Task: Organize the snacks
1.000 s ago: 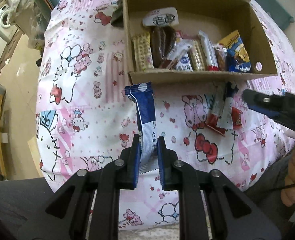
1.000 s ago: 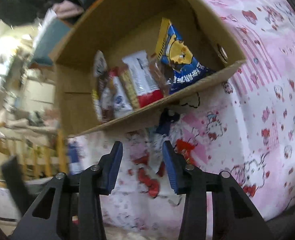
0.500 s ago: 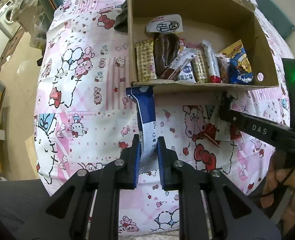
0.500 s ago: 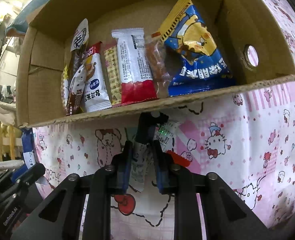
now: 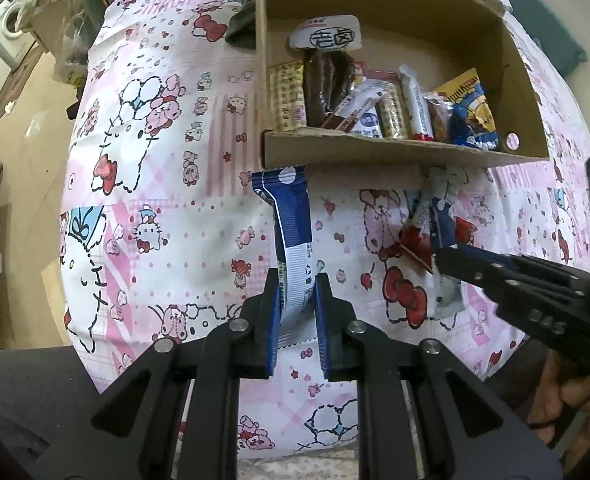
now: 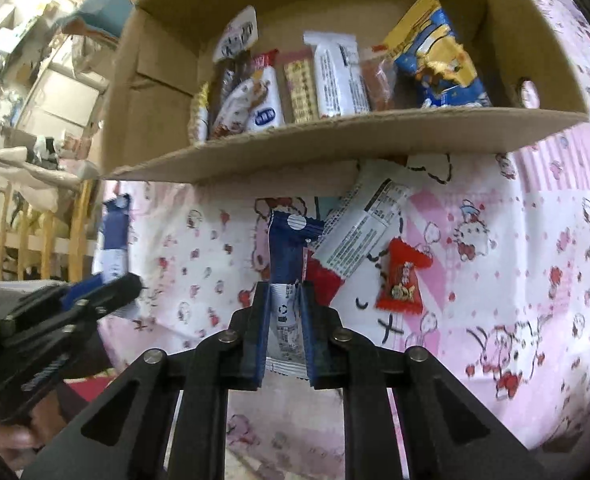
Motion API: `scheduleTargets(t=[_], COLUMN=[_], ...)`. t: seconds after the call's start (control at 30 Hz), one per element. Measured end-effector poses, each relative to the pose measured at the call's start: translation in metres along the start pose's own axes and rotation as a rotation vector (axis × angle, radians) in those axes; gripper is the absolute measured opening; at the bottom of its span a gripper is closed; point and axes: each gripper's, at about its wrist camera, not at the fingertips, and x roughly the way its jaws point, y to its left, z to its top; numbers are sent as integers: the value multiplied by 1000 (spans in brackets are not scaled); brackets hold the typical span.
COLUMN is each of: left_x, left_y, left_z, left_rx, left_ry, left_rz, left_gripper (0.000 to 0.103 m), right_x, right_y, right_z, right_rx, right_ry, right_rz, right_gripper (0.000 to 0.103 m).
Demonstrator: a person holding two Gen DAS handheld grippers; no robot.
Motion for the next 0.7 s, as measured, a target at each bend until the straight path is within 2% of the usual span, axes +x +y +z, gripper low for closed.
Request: scheduleTargets(t=[0.27,0.5,0.7], left_x=[-1,-3,-33], left_y=[-7,1,9], left_z=[-3,-18,-21], left_rx=[33,-22,-77], left_ry=[-5,2,-93], left_rz=[11,7,15], left_gripper=[13,13,13], right_x=[-28,-50,-77], right_y=[8,13,18], right_z=[-2,-14,-23], right_rx=[7,5,-12], right_ry=[-53,-95,-165], right_rz=[39,84,100], right_gripper=[12,12,12])
